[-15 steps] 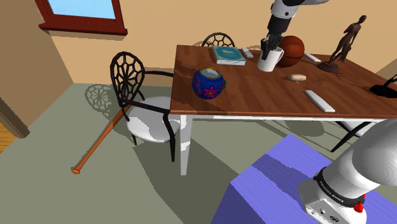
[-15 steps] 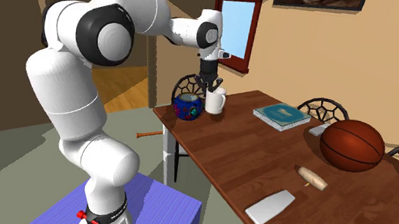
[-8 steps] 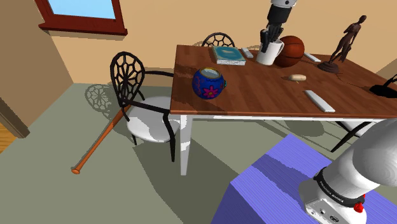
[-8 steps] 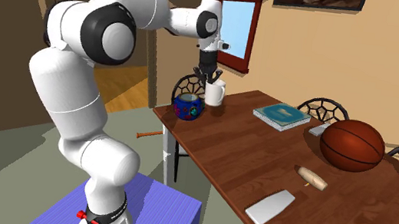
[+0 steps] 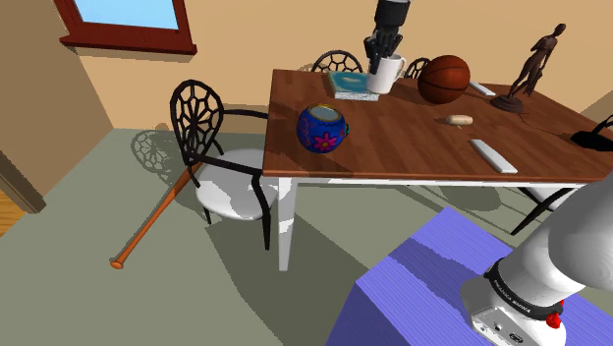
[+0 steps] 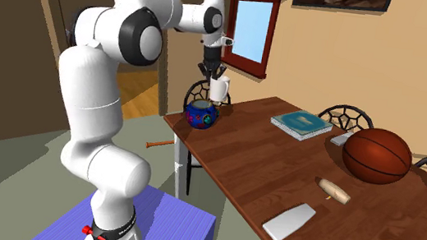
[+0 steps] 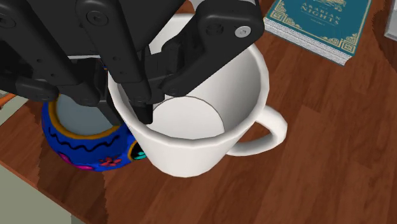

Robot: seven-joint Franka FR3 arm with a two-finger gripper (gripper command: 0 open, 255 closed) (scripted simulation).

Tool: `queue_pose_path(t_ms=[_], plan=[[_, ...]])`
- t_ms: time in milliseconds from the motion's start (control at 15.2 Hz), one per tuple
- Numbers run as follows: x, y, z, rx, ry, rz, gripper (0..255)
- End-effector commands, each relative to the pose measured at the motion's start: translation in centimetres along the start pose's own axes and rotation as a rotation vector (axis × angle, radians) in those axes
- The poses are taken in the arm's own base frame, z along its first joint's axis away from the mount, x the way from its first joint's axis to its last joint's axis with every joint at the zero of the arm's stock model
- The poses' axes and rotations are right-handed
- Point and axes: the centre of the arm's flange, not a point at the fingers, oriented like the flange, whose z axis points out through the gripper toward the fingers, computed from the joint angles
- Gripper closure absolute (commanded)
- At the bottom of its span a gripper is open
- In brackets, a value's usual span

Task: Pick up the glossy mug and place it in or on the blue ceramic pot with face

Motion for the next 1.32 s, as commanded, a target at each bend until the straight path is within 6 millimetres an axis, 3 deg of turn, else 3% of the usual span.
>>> queue_pose_path(t_ms=[0, 594, 1254], plan=[[1.7, -2.2, -0.3, 0.000, 0.001, 0.001, 255], [9.4, -11.2, -1.5, 0.000, 0.001, 0.001, 255], [9.2, -11.6, 3.2, 0.000, 0.001, 0.001, 255]])
